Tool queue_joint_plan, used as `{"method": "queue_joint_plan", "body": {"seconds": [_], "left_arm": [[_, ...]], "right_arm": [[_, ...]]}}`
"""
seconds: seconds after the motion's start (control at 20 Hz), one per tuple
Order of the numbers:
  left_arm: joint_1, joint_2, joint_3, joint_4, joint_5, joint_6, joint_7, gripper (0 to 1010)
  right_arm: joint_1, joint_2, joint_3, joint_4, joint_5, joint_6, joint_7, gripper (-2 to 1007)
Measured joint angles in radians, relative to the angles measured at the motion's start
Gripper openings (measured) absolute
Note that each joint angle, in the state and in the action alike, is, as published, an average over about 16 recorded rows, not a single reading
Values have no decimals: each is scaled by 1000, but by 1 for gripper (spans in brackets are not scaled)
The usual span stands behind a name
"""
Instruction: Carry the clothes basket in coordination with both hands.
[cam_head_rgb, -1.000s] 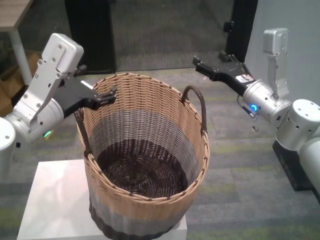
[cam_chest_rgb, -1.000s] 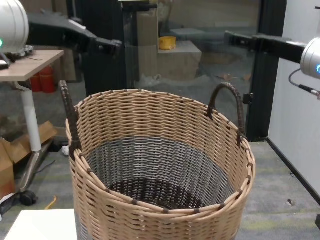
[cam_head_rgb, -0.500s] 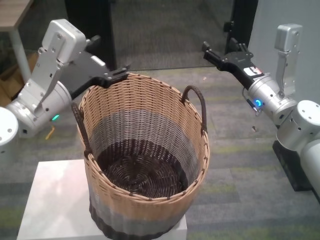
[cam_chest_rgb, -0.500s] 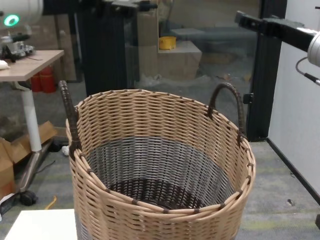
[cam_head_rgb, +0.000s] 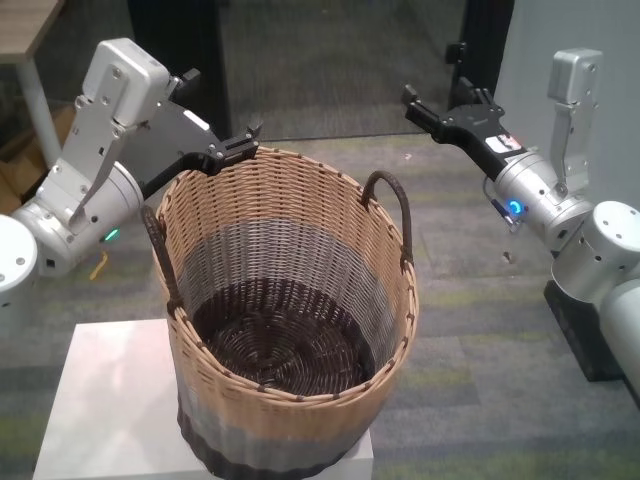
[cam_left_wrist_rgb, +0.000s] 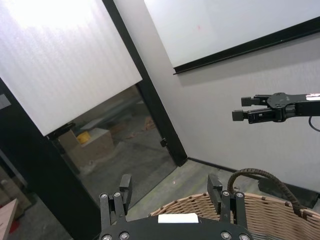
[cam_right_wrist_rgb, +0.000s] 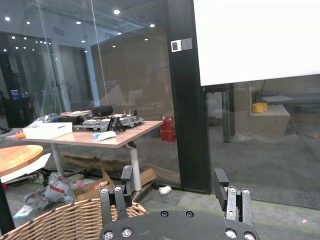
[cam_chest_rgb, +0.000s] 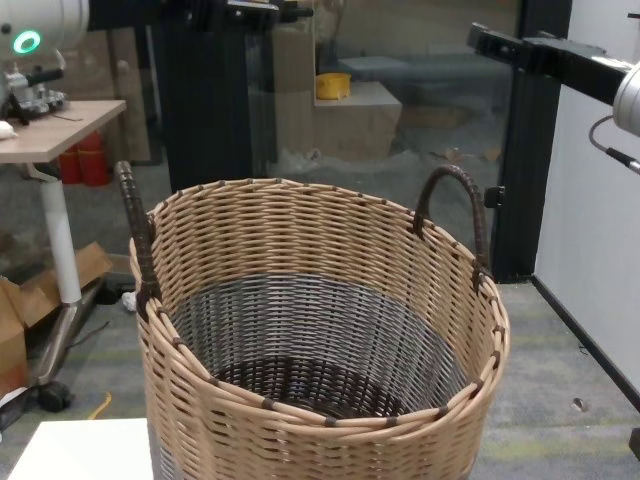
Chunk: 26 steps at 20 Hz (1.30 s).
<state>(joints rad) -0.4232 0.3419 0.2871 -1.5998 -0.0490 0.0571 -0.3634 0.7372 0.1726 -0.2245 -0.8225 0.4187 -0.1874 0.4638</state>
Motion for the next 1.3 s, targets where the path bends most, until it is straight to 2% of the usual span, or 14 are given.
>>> {"method": "queue_joint_plan", "body": {"seconds": [0.55, 1.3], "left_arm": [[5, 4, -1, -12, 9, 30, 7, 1002], [7, 6, -2, -17, 13, 42, 10, 1002]], "right_arm": [[3, 1, -5, 4, -2, 4, 3, 1003], [4, 2, -7, 5, -4, 5, 4, 1003]]}}
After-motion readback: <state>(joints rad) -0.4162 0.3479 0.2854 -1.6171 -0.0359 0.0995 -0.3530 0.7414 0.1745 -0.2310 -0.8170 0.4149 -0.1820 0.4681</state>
